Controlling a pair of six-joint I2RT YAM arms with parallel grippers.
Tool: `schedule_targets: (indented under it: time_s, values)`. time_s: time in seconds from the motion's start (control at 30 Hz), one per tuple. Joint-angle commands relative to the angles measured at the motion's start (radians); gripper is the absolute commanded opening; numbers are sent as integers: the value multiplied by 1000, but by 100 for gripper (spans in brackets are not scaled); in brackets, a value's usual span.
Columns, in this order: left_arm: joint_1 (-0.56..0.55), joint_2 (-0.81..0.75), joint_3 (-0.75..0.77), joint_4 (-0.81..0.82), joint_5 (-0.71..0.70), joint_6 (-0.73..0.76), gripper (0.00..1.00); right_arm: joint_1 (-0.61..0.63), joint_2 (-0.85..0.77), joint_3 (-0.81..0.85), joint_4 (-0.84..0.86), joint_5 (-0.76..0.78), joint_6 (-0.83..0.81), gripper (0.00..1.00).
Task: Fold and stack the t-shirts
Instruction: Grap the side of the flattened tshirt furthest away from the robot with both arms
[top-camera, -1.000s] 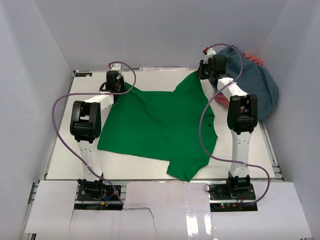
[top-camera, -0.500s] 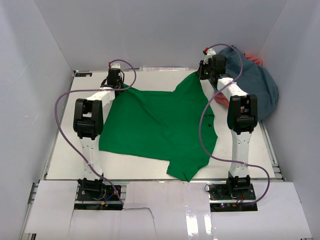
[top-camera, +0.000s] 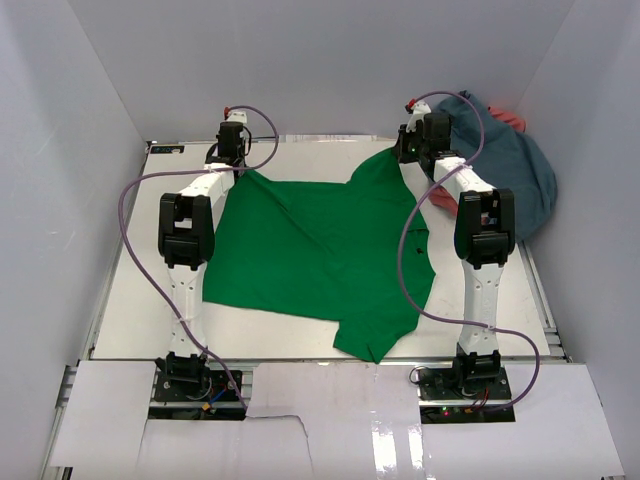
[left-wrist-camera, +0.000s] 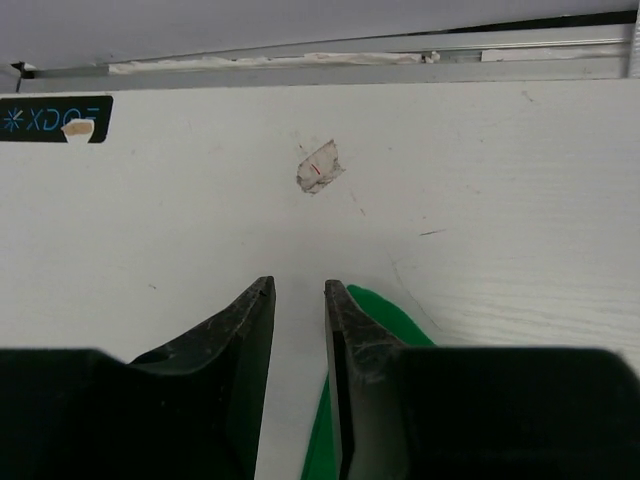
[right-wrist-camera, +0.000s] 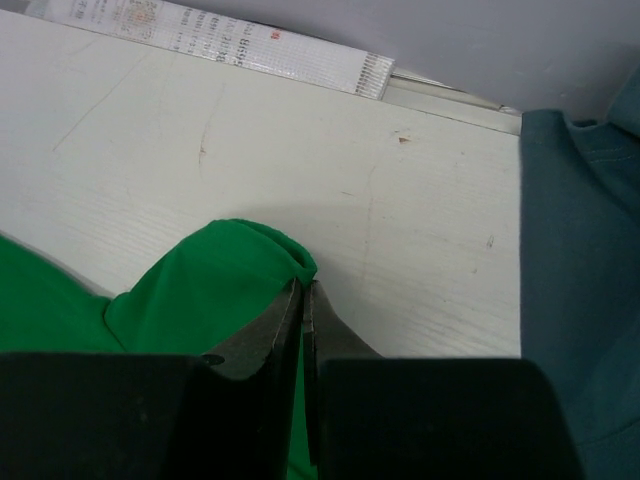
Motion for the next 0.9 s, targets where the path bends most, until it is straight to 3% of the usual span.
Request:
schedule_targets:
  time_s: [0.0, 0.13, 0.17, 0.27, 0.37, 0.5, 0.57, 0.73, 0.87]
  values:
    - [5, -12, 28, 51, -13, 47, 38, -1, -35, 6, 34, 6, -12, 8]
    - [7, -35, -8, 51, 1, 56, 54, -1, -29, 32, 15, 15, -12, 8]
    - [7, -48, -12, 34, 19, 51, 69, -1, -26, 38, 6, 15, -12, 8]
    - [19, -81, -35, -22, 108, -8, 85, -1, -23, 48, 6, 5, -8, 8]
    - [56, -76, 7, -122, 235, -118, 87, 0, -24, 45, 8, -2, -6, 8]
    - [129, -23, 111, -312, 353, -364, 70, 0, -31, 40, 9, 0, -8, 8]
    - [192, -18, 119, -331, 461, -444, 65, 0, -32, 41, 8, -3, -9, 8]
    - [249, -35, 90, -337, 518, -626, 71, 0, -35, 40, 8, -8, -9, 8]
    - [292, 10, 111, -354, 710, -752, 72, 0, -37, 35, 6, -8, -12, 8]
